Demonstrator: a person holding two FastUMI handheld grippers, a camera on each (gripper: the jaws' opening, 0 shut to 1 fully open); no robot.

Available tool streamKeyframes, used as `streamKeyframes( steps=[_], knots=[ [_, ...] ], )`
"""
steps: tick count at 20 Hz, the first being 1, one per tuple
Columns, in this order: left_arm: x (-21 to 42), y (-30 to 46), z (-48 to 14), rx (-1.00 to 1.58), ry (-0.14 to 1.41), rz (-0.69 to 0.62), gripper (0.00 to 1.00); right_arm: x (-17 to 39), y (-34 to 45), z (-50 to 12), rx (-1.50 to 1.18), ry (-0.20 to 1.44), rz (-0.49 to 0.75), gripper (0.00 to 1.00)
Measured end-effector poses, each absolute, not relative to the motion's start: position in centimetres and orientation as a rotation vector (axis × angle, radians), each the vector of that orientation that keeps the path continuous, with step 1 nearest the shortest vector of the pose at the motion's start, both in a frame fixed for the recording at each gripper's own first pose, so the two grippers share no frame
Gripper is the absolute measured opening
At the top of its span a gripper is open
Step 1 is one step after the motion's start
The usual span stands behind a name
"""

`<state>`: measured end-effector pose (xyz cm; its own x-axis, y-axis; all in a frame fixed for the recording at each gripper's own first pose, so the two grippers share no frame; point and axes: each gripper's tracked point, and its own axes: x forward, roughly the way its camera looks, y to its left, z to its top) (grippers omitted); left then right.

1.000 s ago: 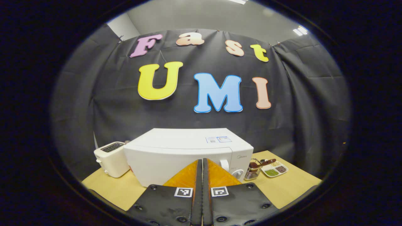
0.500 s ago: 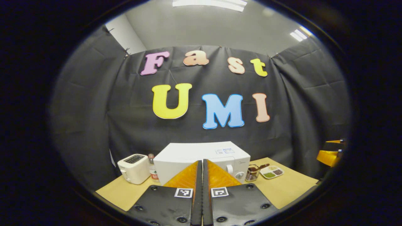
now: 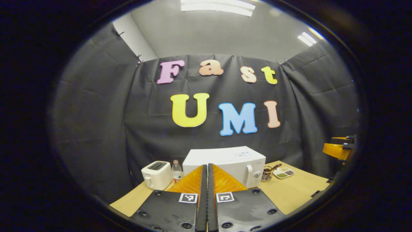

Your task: Open the microwave oven with the left hand, put the food in, and close the microwave oven.

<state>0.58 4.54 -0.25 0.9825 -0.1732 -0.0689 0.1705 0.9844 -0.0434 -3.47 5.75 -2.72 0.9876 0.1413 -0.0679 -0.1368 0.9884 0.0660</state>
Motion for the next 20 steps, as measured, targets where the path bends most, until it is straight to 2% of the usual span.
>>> streamKeyframes(
  steps=[12,14,16,18,20],
  knots=[
    [-6.4,9.9,-1.1,-0.032,0.042,-0.140,0.07,-9.7,9.2,-3.2,0.028,0.058,0.136,0.98],
    [-7.1,10.2,-1.5,-0.023,0.050,-0.137,0.11,-10.2,9.4,-3.1,0.029,0.058,0.136,0.98],
    [-7.3,10.1,-1.7,-0.021,0.050,-0.139,0.20,-10.5,9.3,-3.0,0.028,0.055,0.133,0.98],
    [-7.7,9.8,-1.6,-0.016,0.039,-0.144,0.49,-10.6,9.4,-3.0,0.024,0.052,0.133,0.98],
    [-7.9,9.8,-1.4,-0.013,0.028,-0.148,0.74,-10.8,9.5,-2.9,0.019,0.049,0.133,0.98]
  ],
)
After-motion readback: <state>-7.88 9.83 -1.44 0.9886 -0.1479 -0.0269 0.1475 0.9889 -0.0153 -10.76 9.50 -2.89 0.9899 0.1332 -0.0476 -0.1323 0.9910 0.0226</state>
